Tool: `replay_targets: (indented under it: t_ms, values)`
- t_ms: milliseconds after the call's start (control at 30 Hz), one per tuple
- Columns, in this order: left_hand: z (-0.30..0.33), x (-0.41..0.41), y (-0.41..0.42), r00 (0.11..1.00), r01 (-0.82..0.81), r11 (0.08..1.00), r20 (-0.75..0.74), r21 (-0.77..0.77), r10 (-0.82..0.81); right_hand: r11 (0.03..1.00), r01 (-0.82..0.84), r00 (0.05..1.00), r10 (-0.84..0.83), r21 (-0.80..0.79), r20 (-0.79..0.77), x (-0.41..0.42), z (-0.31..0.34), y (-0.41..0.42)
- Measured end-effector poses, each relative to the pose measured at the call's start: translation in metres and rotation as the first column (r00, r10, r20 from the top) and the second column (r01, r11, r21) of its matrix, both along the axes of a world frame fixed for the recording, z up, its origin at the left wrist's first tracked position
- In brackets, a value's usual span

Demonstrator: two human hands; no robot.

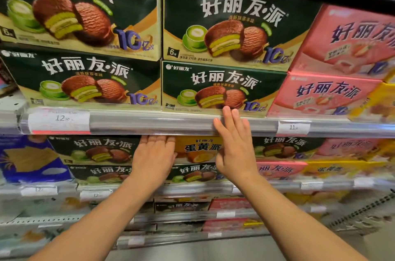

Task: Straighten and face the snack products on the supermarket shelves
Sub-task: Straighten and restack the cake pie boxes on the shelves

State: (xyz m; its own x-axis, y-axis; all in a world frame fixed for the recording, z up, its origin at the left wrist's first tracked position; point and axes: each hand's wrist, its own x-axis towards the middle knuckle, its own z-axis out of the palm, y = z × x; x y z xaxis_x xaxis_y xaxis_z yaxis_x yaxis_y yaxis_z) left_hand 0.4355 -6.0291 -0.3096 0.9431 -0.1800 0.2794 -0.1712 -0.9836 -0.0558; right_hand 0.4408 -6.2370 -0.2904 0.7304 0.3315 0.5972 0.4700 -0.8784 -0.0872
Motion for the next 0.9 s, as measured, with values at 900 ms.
replay_targets:
  t_ms: [900]
  values:
    - [-0.012, -0.084, 0.019, 0.947, 0.218, 0.409, 0.089, -0.886, -0.31, 0.969, -0.019, 0.96, -0.05, -0.246, -0.274, -0.077, 0.012, -0.056]
